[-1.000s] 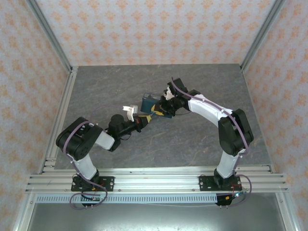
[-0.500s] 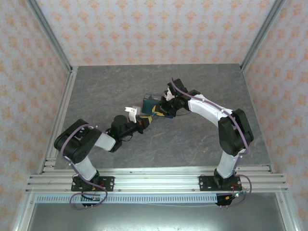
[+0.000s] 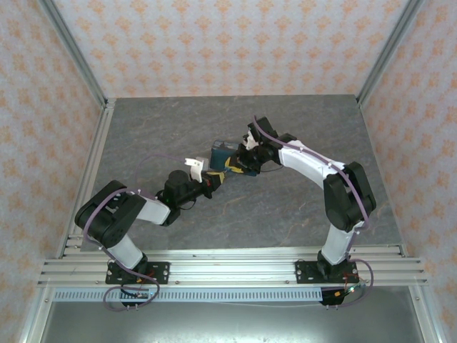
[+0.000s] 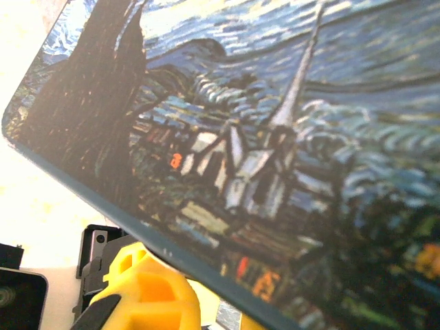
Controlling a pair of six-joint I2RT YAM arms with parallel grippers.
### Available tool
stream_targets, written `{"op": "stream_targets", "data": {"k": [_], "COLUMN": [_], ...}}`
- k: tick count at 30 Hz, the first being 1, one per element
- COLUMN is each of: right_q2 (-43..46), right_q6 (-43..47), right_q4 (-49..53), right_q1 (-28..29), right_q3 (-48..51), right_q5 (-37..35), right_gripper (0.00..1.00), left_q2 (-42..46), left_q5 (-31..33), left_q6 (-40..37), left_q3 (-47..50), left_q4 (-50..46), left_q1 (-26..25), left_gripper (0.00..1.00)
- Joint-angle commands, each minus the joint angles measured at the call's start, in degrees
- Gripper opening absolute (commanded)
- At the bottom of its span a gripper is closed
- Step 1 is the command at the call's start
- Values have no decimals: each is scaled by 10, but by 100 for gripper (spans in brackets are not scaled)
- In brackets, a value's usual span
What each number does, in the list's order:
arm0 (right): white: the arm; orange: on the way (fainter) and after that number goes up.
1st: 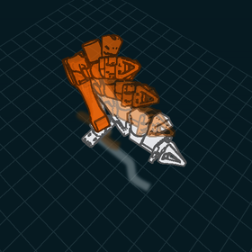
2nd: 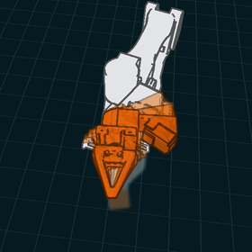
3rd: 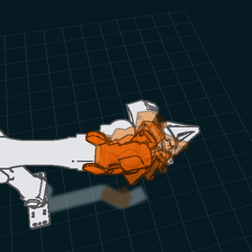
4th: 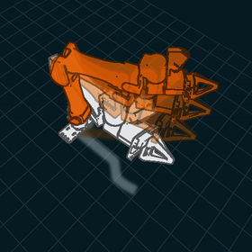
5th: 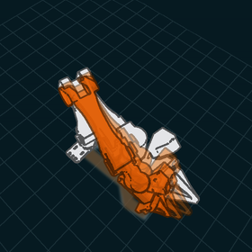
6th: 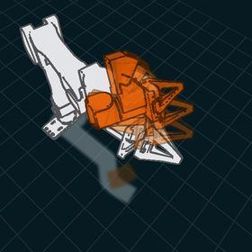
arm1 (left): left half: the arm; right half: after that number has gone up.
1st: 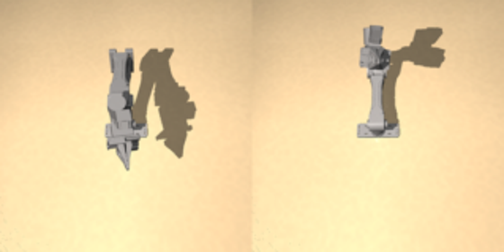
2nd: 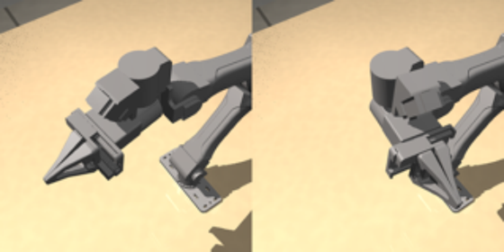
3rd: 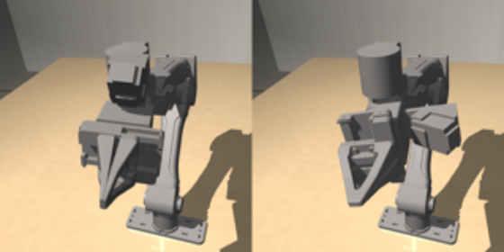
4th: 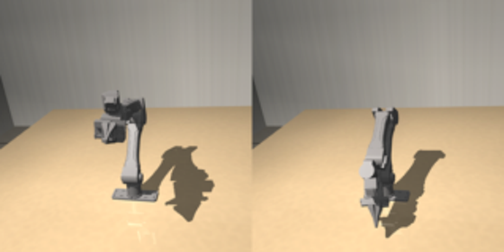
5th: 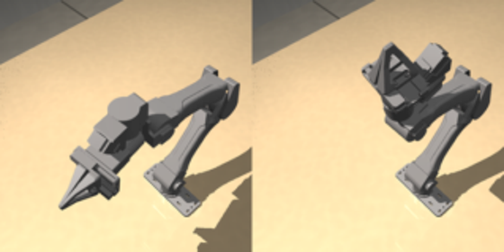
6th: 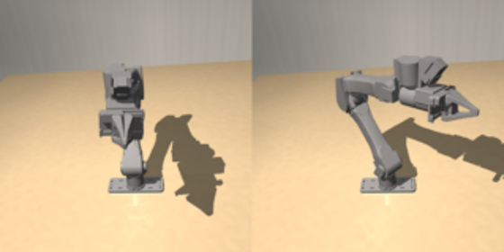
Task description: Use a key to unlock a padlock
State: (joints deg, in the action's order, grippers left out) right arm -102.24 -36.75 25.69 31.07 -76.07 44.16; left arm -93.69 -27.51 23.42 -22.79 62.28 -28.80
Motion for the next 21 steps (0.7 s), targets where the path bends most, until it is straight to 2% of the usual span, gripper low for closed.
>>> {"op": "stream_targets", "data": {"k": [1,13,21], "right_q2": [26,22,19], "right_q6": [-12,-1,-2], "right_q4": [-21,-2,-9], "right_q1": [6,7,14], "right_q3": [5,9,18], "right_q5": [42,40,38], "right_gripper": [0,0,0], "left_q2": [19,19,-4], "left_q5": [17,12,-19], "left_q6": [-18,-18,26], "left_q3": [0,-14,-31], "left_q4": [22,24,60], "left_q1": [-3,-6,-5], "left_gripper": [0,0,0]}}
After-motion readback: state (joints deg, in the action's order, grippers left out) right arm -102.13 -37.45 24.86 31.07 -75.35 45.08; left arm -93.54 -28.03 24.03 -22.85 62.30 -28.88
